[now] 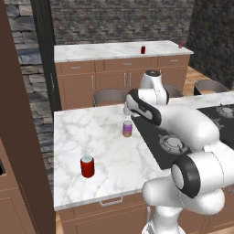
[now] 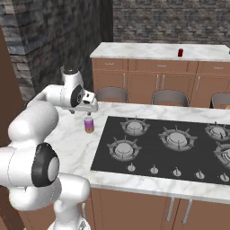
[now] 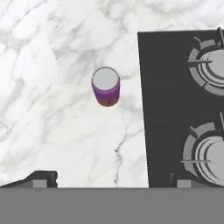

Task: Four empty soda cans are scattered around the kitchen. Gather all the cans and cluster them next to the stove for recycling.

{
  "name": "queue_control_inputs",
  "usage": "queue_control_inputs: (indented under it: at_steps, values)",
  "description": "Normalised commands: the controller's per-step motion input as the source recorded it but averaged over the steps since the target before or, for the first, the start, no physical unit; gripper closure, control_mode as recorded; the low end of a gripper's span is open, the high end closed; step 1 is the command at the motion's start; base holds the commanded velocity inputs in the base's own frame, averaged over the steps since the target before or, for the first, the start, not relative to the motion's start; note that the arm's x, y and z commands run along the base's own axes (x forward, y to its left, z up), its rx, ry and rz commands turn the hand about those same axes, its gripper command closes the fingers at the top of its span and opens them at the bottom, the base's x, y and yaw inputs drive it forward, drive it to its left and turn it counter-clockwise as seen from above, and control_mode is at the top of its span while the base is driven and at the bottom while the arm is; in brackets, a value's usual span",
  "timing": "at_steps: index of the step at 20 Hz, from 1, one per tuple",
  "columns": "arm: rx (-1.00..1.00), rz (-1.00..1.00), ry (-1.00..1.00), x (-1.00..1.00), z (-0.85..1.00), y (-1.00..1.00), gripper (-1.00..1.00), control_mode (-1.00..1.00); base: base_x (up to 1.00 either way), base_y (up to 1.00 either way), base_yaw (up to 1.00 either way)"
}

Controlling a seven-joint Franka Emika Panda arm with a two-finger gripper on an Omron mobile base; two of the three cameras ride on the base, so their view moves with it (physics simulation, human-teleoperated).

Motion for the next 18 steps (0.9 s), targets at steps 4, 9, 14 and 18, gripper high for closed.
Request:
queue_control_inputs:
  at_steps: [4, 9, 14, 18]
  values:
    - [0.0, 0.0, -0.01, -0.8, 0.35, -0.26, -1.0, -1.0, 0.0, 0.0, 0.0]
    - [0.0, 0.0, 0.0, -0.51, 0.28, -0.21, -1.0, -1.0, 0.0, 0.0, 0.0]
    - [0.0, 0.0, 0.0, -0.29, 0.18, -0.14, -1.0, -1.0, 0.0, 0.0, 0.0]
    - [0.0, 0.0, 0.0, -0.29, 0.19, -0.05, -1.0, -1.0, 0.0, 0.0, 0.0]
